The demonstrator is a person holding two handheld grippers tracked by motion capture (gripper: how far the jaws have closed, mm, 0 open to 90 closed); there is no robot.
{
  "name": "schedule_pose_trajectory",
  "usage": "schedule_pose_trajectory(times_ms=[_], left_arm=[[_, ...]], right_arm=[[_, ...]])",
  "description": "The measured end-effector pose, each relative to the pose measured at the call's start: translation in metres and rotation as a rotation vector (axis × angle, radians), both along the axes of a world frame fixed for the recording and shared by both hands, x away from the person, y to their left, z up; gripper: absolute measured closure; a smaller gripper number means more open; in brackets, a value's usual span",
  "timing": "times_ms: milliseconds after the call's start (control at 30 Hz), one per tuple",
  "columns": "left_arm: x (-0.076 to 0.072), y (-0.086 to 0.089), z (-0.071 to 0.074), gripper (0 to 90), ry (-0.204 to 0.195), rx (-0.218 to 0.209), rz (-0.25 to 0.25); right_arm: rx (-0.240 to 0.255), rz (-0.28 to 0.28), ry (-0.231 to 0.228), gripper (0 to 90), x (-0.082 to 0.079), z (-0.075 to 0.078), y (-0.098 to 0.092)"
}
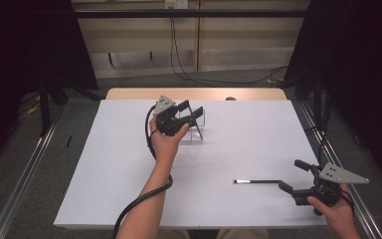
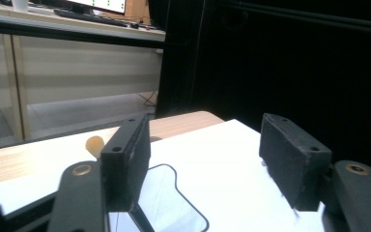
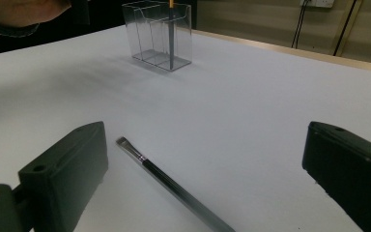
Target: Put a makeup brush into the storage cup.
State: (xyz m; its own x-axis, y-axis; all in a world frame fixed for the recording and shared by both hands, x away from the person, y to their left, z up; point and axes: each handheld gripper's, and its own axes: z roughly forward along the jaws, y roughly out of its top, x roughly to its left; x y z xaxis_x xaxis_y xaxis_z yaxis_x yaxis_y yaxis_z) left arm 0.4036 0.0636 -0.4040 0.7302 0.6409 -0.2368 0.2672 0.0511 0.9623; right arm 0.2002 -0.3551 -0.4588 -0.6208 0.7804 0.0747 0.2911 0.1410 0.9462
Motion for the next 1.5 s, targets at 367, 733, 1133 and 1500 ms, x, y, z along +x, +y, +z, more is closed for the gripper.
schedule_pose_trajectory(times_ms=[367,733,1133,1500], left_arm=[[-0.006,0.015,0.007,16.5,0.027,-0.028,-0.088],[-0.015,0.03,0.01,5.5,0.032,-0.038,-0.104],[-0.025,0.047,0.013,0.0,0.024,-0.042,-0.139],[-0.033,0.065,0.013,0.0,0.009,0.003,-0.136]], right_arm=[[-0.004,0.004,0.0,1.9,0.0,0.001,0.001],[-0.009,0.007,0.0,1.9,0.0,0.001,0.002],[-0.013,0.009,-0.002,1.9,0.0,0.001,0.004],[-0.01,0.014,-0.002,1.8,0.002,0.001,0.007]])
